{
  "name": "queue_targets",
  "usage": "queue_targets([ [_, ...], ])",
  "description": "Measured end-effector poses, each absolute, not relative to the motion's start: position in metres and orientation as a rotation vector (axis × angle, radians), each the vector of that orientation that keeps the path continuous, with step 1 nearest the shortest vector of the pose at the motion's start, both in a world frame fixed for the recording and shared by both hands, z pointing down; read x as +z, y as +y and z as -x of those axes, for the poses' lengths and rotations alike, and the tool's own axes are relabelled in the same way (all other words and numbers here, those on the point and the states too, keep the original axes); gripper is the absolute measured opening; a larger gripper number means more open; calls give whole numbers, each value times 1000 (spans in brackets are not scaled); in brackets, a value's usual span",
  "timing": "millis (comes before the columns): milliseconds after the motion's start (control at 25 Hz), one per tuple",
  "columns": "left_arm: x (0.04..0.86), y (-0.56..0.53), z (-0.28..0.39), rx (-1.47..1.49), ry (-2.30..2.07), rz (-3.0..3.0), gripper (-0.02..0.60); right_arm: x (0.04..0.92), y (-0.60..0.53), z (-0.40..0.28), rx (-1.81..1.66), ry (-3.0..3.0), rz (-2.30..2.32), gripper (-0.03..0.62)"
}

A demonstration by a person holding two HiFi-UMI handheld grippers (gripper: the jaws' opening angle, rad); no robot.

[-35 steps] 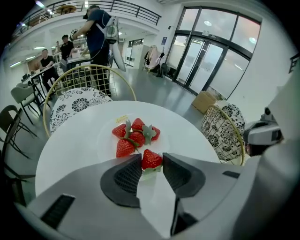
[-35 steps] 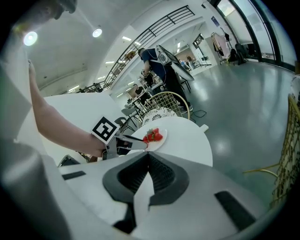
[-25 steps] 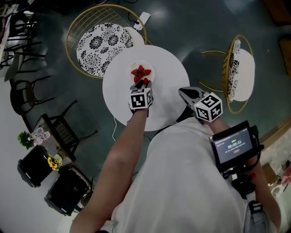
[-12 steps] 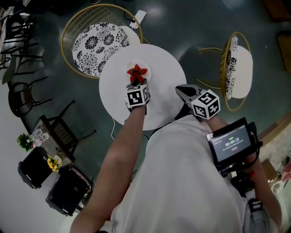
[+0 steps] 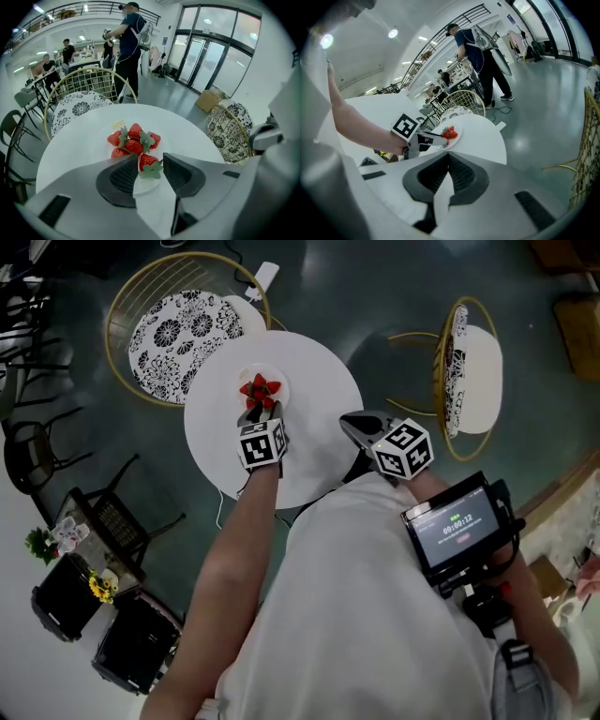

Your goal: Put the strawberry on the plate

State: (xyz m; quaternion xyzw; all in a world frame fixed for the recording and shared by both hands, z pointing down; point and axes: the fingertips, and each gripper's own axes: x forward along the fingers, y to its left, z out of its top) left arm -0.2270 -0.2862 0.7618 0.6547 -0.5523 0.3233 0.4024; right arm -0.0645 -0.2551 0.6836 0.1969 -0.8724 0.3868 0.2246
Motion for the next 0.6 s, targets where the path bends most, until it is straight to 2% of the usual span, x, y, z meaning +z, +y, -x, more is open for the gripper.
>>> queue_targets([
  [600, 692, -253, 240, 703, -1535, -1762, 146, 653, -246, 78, 1012, -2442, -504, 5],
])
